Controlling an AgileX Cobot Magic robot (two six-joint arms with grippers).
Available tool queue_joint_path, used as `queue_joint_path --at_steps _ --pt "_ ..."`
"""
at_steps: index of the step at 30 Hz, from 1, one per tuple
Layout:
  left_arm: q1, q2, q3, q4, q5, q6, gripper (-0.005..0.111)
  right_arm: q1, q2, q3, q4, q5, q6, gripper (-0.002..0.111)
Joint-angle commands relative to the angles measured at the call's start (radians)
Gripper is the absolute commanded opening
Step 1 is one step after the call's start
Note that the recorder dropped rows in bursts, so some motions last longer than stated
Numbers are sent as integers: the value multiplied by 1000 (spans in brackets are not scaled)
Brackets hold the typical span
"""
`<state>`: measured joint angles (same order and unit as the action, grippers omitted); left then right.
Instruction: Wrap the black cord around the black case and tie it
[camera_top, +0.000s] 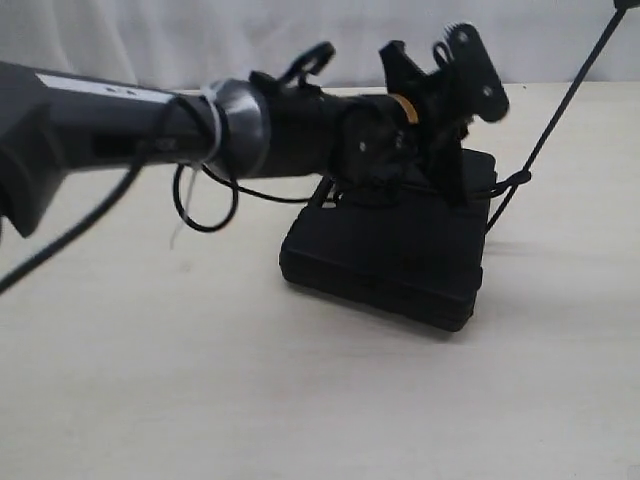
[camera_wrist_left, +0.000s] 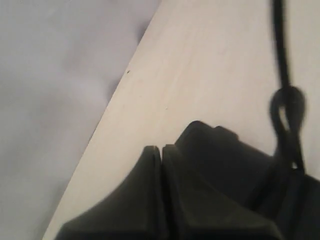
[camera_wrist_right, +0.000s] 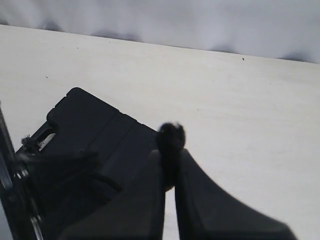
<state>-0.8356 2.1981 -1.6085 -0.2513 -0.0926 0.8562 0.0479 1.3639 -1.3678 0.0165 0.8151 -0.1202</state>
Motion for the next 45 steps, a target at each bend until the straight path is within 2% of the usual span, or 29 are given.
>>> queue_joint_path --at_steps 1,5,9,11,14,18,21,26,31,35,37,41,45 --pt "-68 74 -24 92 -66 -15 0 -1 -15 1 6 -32 -5 4" --pt "-83 137 -106 74 -15 -40 0 -1 -15 1 25 -33 -18 4" --pt "-83 177 -192 91 199 -33 0 -1 -15 1 36 -35 -25 4" --pt "-83 182 -211 154 301 -20 0 -1 -15 1 36 -39 -30 4" --pt "-83 182 -209 241 384 -17 0 -1 -15 1 20 -44 -34 4" --pt "-83 182 -209 301 443 -17 0 -1 -15 1 -17 -37 -29 4" --pt "-83 182 -209 301 449 -17 0 -6 -15 1 -111 -24 27 4" --pt "-76 157 -209 301 423 -68 0 -87 -15 59 -159 -55 110 4" --pt "-26 88 -209 299 394 -134 0 -168 -15 179 -106 -197 113 4" --pt "45 58 -209 299 479 -170 0 -217 -15 230 -104 -263 120 4" --pt "90 58 -209 295 534 -187 0 -237 -15 229 -63 -276 140 4" --pt "166 58 -207 291 634 -204 0 -245 -24 180 55 -260 49 4" --pt "212 58 -207 278 657 -204 0 -245 -66 115 117 -249 -3 4"
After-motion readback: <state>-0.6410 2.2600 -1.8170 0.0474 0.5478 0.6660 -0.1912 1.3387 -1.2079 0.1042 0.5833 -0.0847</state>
